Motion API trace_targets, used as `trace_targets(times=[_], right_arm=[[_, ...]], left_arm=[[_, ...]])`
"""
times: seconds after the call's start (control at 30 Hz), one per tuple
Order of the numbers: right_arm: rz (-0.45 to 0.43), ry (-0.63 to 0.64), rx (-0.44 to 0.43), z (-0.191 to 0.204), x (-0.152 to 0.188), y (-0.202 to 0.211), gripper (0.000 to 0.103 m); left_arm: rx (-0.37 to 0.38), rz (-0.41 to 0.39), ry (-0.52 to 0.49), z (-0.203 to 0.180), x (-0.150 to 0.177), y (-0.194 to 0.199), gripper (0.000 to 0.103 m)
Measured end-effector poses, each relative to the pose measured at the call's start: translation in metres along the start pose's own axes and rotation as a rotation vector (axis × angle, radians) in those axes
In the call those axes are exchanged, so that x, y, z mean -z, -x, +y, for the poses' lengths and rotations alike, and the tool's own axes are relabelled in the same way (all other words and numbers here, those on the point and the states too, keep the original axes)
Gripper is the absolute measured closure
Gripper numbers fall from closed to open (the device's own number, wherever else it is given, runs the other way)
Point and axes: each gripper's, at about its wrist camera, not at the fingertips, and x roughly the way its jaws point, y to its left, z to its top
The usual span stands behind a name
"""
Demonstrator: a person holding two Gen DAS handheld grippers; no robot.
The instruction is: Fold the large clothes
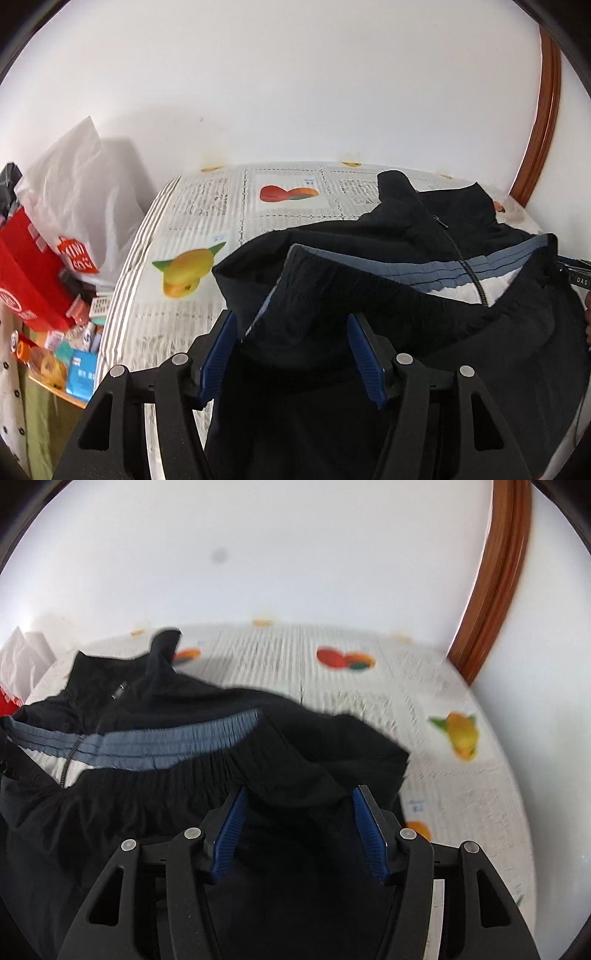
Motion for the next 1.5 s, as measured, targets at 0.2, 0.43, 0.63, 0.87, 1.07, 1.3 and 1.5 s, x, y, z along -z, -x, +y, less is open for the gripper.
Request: trace_targets(times=[0.2,0.43,0.63,0.87,1.07,1.3,1.5], right_arm=[[0.013,0.023,0.015,0.005,0.004,-0.009,0.075],[-0.174,-0.1,-0.141,-0.027,0.001,0.025,0.099],[-0.072,-0.168,-0.082,-0.031,-0.005,-0.005,0.099],[0.01,-0.142,0.026,-0.021,-0.007,-0.028,0.083],[0.025,-0.085,0.094,-0.028,0.004,-0.023,0.063],[0.047,-0.073,0.079,-0.038,0.026,-0.005,0.052],[0.083,-0.093,0.054,-0.048,0.046,0.0,0.046]], left_arm=[[0.003,0.038,0.02,0.001,-0.001,-0.022,0.045],[-0.003,-0.019,0.116,0.017,0.004,-0.02,0.096],[0.003,-0.014,0.123,0.012,0.004,-0.023,0.096],[-0.019,0.034,0.113,0.011,0.003,-0.031,0.092],[-0.032,0.056,0.099,0.01,0.006,-0.029,0.079],[-0.04,0.09,0.087,0.01,0.016,-0.018,0.066],[-0.001,0.101,0.109,0.017,0.038,0.006,0.061]])
